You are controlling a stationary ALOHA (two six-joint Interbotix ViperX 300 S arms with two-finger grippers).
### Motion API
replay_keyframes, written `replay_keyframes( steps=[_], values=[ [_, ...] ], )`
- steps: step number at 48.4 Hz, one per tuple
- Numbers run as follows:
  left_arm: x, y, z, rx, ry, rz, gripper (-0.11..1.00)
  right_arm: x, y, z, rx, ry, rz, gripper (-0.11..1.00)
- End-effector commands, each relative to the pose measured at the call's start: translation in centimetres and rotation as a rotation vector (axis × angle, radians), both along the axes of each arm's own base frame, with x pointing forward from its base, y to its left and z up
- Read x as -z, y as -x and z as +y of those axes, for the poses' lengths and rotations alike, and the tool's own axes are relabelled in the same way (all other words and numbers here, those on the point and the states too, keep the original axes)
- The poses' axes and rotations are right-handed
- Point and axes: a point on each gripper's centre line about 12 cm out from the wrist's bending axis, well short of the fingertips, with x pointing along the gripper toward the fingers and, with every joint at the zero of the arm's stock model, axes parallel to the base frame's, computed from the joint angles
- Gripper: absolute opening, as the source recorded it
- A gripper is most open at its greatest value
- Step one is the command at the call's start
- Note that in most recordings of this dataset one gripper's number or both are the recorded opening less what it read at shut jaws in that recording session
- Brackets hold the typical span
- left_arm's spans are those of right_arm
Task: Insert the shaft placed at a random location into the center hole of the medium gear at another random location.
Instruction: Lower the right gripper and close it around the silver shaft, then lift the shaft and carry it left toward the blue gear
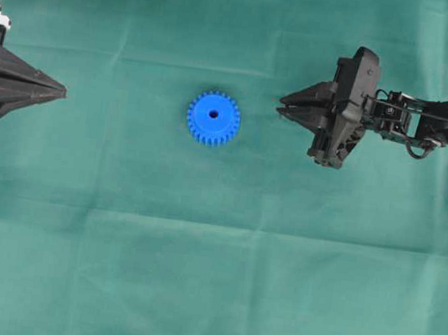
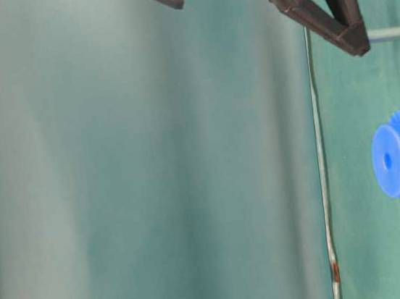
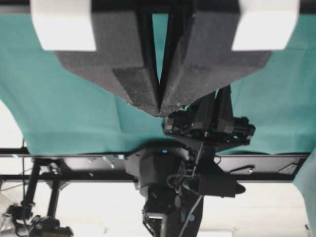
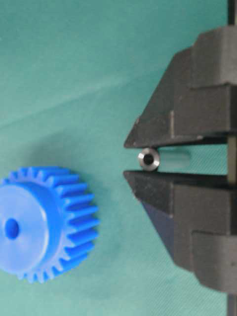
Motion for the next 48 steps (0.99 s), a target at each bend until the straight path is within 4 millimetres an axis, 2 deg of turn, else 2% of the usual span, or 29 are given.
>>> replay_keyframes(
  steps=[1, 25, 48],
  values=[
    [-0.8, -0.1, 0.0, -0.001, -0.001, -0.020, 0.00, -2.3, -0.8, -0.3, 0.005, 0.012, -0.055, 0.13],
    [-0.8, -0.1, 0.0, -0.001, -0.001, -0.020, 0.00, -7.9, -1.4, -0.4, -0.001, 0.013, -0.049, 0.13],
    [-0.9, -0.1, 0.0, -0.001, -0.001, -0.021, 0.00, -8.0, -1.4, -0.4, -0.001, 0.014, -0.052, 0.13]
  ],
)
